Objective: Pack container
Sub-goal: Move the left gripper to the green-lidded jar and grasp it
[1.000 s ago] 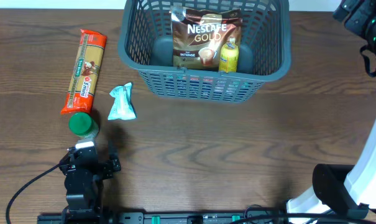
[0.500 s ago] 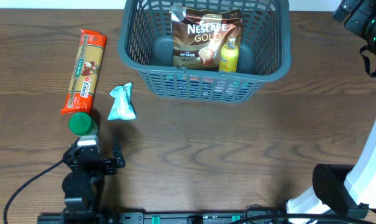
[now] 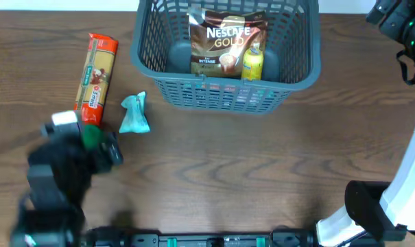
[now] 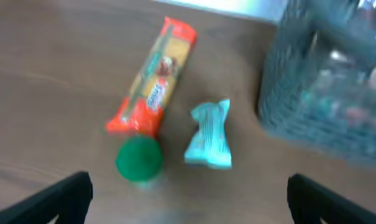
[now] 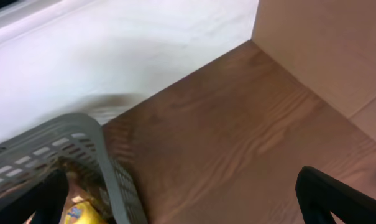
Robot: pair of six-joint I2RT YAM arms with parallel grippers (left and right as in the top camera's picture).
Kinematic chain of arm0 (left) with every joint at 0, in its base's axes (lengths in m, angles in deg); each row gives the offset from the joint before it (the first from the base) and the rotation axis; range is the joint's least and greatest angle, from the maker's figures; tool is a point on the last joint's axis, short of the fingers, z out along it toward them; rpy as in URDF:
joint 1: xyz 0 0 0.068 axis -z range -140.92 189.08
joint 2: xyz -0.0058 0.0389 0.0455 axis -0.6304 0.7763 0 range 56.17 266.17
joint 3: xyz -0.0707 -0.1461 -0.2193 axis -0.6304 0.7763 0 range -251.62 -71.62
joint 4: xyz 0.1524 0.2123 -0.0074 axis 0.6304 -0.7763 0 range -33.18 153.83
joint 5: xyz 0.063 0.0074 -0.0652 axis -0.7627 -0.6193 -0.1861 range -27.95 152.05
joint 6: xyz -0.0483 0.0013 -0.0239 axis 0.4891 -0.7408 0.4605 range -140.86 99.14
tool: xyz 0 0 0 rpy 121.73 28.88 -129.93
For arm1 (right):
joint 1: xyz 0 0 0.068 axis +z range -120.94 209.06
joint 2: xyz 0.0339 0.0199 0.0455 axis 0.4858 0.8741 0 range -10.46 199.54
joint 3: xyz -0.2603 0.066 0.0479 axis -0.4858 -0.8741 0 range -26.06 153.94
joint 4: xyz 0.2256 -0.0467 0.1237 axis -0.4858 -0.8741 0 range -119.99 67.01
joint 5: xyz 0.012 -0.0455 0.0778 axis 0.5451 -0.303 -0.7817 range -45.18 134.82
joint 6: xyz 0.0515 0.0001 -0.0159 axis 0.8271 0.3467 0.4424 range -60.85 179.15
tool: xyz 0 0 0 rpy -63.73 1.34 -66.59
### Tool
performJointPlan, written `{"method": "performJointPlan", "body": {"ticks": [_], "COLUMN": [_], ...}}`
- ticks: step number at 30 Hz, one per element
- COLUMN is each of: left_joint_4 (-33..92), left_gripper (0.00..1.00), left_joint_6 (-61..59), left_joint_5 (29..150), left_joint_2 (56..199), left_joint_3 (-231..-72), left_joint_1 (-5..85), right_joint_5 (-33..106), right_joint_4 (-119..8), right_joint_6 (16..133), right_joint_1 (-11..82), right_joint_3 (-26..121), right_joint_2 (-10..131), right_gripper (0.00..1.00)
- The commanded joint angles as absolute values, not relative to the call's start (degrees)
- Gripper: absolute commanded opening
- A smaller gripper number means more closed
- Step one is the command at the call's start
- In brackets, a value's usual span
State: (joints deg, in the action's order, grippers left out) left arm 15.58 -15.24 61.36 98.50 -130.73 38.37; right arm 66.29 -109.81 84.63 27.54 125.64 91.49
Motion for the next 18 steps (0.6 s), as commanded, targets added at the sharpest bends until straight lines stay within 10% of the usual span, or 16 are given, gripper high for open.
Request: {"method": "performJointPlan", "body": {"ticks": [1, 18], "left_joint_4": [10.61, -3.88], "left_gripper": [0.98, 0.98], "left_joint_6": [-15.24, -12.79], "left_joint_5": [59.00, 57.73], "left_joint_2": [112.60, 138.89], "left_joint_3": [-147.56, -160.98], "left_joint_1": [38.13, 36.07], "right_joint_5": [66.88, 66.88], "right_joint_4": [-109.86, -109.86], "right_joint_6": [85.46, 85.46], "right_joint_1": [27.17, 27.17], "right_joint_3": [125.71, 125.71], "right_joint_2": [91.65, 91.65], "right_gripper": [0.99, 0.99]}}
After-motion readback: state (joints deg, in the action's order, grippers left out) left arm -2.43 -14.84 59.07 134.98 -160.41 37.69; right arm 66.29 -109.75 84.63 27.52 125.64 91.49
